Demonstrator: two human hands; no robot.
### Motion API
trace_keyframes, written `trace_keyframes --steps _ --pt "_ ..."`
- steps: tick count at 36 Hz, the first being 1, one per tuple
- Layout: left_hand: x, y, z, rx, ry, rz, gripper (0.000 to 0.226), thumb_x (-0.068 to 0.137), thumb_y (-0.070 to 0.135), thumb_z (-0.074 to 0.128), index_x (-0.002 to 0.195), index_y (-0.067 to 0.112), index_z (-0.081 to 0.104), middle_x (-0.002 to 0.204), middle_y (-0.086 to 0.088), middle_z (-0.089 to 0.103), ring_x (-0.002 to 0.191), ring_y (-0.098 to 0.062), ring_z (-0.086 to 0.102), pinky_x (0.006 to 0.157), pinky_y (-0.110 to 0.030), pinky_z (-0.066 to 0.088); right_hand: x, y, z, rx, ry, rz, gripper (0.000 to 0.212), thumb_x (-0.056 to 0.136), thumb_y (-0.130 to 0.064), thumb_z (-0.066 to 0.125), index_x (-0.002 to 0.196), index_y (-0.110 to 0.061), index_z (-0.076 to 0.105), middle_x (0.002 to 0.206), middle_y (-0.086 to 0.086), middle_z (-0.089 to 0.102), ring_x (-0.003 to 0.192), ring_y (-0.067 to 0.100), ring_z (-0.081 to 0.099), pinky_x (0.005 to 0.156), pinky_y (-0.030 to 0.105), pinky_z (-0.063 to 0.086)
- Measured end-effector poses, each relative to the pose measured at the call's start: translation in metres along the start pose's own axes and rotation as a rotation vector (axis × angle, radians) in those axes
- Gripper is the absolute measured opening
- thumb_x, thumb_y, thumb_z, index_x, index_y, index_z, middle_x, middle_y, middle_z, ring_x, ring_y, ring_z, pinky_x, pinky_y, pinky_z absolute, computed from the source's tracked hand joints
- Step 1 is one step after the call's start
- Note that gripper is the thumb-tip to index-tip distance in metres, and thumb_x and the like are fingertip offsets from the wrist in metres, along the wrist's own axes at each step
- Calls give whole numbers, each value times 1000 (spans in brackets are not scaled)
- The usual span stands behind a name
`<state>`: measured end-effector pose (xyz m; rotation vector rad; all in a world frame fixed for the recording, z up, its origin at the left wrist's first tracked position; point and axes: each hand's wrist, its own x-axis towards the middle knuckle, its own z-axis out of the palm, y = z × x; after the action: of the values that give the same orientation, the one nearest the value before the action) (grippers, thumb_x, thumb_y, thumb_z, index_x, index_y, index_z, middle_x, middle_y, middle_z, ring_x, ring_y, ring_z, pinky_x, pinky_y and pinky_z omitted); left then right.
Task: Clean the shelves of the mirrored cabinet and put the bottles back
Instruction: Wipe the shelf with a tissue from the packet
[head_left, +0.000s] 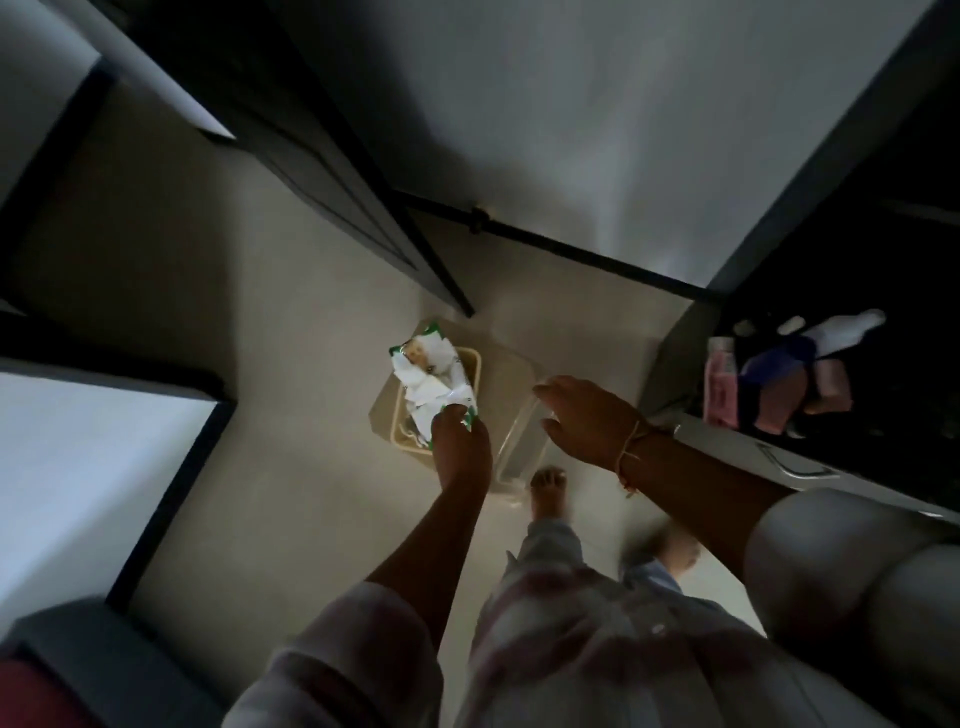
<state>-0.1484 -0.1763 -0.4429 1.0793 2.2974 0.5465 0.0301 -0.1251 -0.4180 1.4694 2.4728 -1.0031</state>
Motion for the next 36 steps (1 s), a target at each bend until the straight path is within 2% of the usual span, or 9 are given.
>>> trace_keyframes --steps 5,10,15,18,20,22,25,31,36 --pt "49 -37 -12 -14 -7 -142 30 91 17 63 116 0 61 118 -14 63 110 -27 57 77 -13 28 40 -27 12 -65 -108 -10 54 95 -34 48 145 -18 33 148 10 35 132 30 40 106 44 39" --pt "93 -60 -6 -125 -34 -260 41 85 23 70 120 4 60 117 -12 64 109 -28 60 86 -27 42 72 -42 24 -105 -146 -14 53 93 -36 50 142 -18 37 145 11 38 128 31 44 101 46 42" --pt "125 -61 4 -281 -14 -402 57 80 33 75 127 9 54 121 -5 60 110 -22 58 86 -25 42 93 -55 26 -117 -171 -12 47 92 -35 51 135 -16 42 135 11 46 120 31 50 95 47 47" --pt "142 -62 12 -234 -39 -410 59 78 36 73 129 17 49 122 -6 55 109 -25 57 95 -40 47 99 -58 26 -112 -176 -9 46 92 -34 52 132 -15 44 133 11 48 119 31 51 94 47 48" --pt "149 -63 16 -189 -70 -405 49 81 35 72 124 22 53 119 -5 52 105 -25 58 93 -43 50 101 -59 27 -118 -178 -2 46 91 -34 52 132 -15 44 134 11 48 120 32 50 94 47 48" --pt "156 -66 18 -120 -98 -362 36 84 31 69 117 22 59 117 -5 52 102 -26 60 91 -37 49 103 -59 26 -121 -181 7 46 92 -34 52 133 -14 44 135 11 47 121 32 50 95 47 47" --pt "163 -70 21 -29 -124 -288 26 89 26 64 113 17 64 118 -7 59 105 -23 57 81 -25 38 105 -58 23 -114 -188 15 47 93 -33 52 135 -14 43 136 13 47 122 32 49 97 47 46" --pt "162 -69 18 -94 4 -263 21 93 33 60 101 15 67 107 -6 62 96 -24 61 79 -32 48 105 -55 19 -89 -167 54 49 93 -34 52 137 -13 44 135 12 49 123 31 48 99 46 44" --pt "155 -65 8 -187 118 -192 22 99 18 46 105 8 66 107 -6 63 95 -15 57 75 -23 38 105 -53 14 -79 -138 80 48 94 -32 51 137 -13 44 134 11 50 123 29 49 101 41 42"
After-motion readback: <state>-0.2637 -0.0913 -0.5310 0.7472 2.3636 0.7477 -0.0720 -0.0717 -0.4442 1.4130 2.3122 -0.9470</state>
